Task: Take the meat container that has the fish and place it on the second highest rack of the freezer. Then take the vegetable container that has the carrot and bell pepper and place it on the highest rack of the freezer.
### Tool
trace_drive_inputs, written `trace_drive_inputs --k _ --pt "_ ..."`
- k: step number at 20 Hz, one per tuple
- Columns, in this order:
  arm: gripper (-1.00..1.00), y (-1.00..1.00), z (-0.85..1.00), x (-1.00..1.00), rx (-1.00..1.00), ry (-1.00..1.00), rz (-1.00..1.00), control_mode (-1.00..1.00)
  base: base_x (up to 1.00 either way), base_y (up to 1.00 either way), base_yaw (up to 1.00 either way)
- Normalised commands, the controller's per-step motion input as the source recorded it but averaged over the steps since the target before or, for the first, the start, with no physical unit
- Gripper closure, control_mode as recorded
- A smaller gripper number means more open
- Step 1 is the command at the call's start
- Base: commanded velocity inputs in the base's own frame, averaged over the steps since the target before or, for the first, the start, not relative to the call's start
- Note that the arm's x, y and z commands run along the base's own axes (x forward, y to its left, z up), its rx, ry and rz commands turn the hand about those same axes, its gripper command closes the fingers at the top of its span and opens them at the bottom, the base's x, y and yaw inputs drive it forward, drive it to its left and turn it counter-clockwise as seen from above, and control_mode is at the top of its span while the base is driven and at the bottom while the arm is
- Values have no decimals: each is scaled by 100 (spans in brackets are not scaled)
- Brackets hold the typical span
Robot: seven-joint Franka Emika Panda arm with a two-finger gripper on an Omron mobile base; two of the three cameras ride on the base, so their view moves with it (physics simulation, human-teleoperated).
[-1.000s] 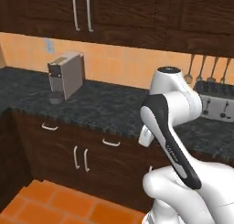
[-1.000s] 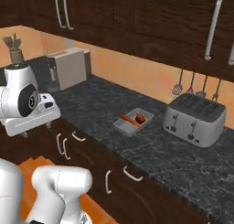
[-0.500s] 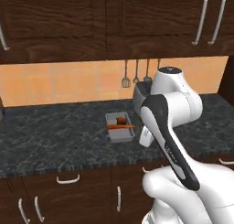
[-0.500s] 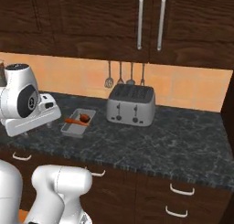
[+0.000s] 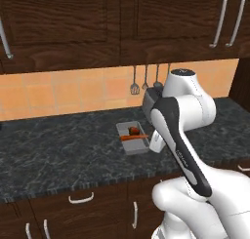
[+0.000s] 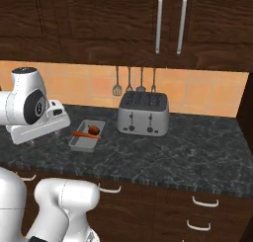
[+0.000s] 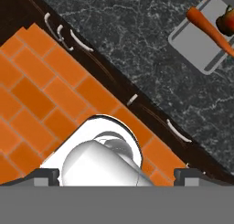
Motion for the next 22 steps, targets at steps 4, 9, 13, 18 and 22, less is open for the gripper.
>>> trace_drive_inputs --k 4,9,13,18,22 --pt "-100 0 0 0 0 0 0 100 14 42 -17" --pt "-100 -6 -6 0 2 -1 -3 -100 0 -1 -23" --pt "-100 -39 -43 21 14 -2 -1 -100 0 0 0" --pt "-100 -22 -38 92 -5 10 16 -100 0 0 0" --pt "-100 0 -23 87 -30 11 20 -100 0 0 0"
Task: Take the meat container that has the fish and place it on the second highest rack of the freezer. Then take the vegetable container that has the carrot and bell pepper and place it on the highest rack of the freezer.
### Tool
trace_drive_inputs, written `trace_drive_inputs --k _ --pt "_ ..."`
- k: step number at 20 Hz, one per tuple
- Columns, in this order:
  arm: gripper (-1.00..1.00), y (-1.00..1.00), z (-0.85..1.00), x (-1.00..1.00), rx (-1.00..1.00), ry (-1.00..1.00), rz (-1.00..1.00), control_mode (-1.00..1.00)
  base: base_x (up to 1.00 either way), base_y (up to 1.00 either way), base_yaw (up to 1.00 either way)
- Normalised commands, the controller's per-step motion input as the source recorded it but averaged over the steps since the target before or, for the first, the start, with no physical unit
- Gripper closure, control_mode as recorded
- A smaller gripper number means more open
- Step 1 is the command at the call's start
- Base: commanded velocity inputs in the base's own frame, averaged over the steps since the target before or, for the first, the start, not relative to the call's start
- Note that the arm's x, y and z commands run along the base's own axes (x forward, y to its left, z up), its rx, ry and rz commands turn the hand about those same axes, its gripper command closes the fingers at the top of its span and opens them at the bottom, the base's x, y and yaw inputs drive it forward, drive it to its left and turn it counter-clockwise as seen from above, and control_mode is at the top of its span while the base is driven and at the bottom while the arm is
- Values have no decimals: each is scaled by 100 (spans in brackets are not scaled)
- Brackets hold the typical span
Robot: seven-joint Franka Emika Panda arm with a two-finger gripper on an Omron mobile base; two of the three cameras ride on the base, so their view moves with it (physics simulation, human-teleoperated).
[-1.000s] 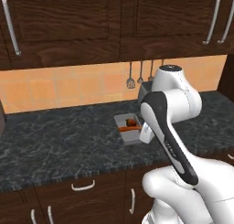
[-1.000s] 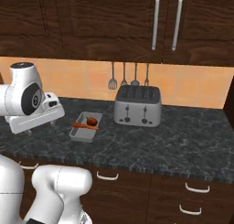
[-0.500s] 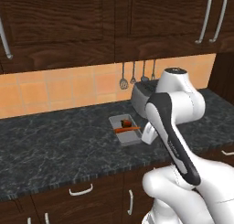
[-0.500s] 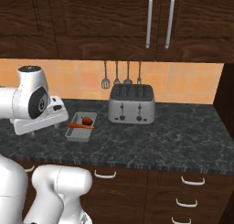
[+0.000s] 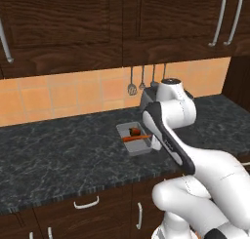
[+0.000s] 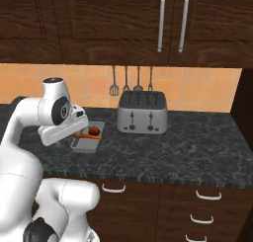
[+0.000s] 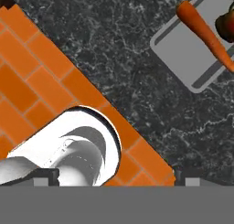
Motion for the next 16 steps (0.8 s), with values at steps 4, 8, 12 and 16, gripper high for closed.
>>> trace_drive_inputs --k 4,8,12,16 --pt "-100 2 -41 47 -27 6 32 -100 0 0 0" --pt "-100 0 -69 0 -14 -15 33 -100 0 0 0" --pt "-100 0 -74 -11 -4 -34 22 -100 0 0 0" --pt "-100 -16 -51 6 12 -32 19 -100 0 0 0"
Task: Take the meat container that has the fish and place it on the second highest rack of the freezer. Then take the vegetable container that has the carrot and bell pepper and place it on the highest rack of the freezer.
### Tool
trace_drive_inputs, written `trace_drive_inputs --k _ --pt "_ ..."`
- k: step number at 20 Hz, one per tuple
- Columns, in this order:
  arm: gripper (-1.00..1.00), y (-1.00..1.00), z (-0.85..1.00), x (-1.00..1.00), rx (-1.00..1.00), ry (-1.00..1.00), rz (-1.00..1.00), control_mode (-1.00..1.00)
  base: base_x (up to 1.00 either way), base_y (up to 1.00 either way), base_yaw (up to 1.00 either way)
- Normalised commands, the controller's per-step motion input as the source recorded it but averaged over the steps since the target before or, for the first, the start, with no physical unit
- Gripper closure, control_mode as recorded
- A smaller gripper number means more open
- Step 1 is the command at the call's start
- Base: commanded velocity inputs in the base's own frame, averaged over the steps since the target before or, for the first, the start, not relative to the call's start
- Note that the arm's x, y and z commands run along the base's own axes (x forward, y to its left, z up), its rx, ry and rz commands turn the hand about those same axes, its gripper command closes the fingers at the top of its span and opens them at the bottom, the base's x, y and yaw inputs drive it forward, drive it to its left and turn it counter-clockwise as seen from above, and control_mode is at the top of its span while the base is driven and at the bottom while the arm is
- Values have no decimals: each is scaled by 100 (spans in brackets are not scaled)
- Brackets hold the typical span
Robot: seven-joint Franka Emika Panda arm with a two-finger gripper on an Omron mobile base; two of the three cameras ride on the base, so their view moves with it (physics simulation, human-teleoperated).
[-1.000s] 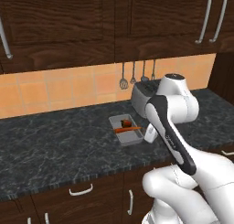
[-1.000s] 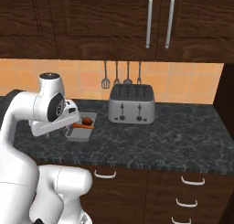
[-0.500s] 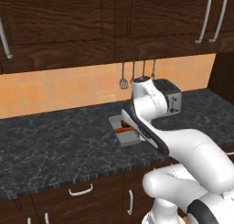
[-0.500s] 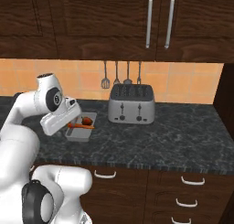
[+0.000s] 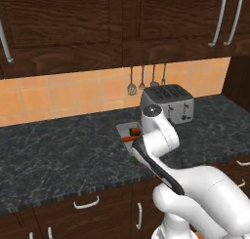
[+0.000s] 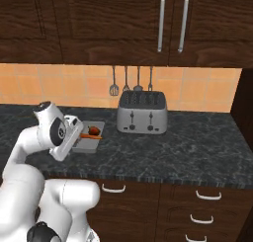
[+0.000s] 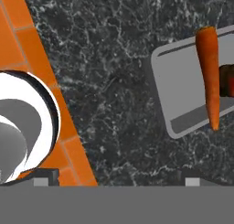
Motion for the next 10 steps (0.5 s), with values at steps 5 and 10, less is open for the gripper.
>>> trace_drive_inputs --k 5,10 --pt "-100 -41 -9 17 48 -4 23 -100 0 0 0" --pt "-100 1 0 4 0 0 2 -100 0 0 0"
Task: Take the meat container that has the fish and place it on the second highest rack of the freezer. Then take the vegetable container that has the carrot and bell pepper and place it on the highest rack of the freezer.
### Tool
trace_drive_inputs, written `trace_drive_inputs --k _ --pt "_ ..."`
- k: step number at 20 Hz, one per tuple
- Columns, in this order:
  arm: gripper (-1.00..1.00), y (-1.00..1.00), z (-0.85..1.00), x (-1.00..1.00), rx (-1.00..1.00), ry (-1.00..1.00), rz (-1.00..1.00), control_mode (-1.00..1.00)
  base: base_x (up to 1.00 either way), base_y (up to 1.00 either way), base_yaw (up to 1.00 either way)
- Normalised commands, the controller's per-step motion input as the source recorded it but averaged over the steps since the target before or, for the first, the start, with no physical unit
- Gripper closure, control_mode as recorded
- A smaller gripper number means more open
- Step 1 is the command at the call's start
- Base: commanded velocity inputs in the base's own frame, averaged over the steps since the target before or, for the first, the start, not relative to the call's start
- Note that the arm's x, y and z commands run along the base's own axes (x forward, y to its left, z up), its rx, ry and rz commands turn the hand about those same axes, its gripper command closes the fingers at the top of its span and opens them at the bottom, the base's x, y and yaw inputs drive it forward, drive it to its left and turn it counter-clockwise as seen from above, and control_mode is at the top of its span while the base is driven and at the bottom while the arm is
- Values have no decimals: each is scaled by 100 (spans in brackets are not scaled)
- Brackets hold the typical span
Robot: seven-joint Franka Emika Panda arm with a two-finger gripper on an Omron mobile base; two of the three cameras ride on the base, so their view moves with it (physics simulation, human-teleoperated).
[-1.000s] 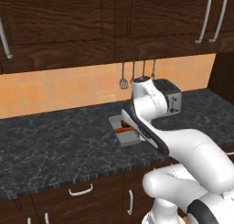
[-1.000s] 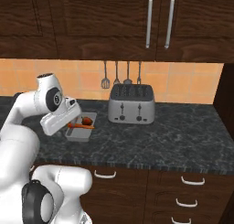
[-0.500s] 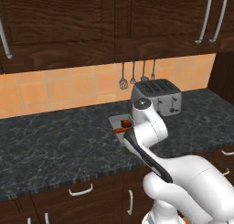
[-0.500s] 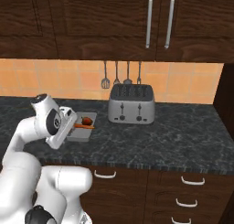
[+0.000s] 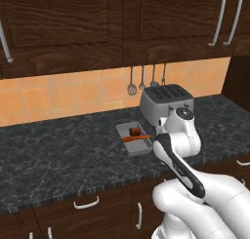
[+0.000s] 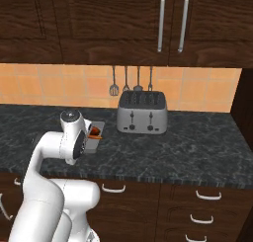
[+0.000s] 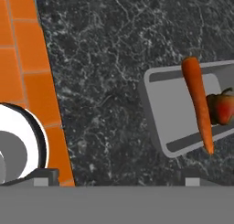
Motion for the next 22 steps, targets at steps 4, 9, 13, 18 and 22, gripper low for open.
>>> trace_drive_inputs --k 4,9,13,18,22 --pt "-100 19 0 3 2 0 2 -100 0 0 0" --pt "-100 2 0 0 23 -1 10 -100 0 0 0" --pt "-100 0 0 0 7 -2 9 -100 0 0 0" --pt "-100 0 -9 12 -1 0 3 -100 0 0 0" --pt "-100 0 -20 12 3 0 16 -100 0 0 0"
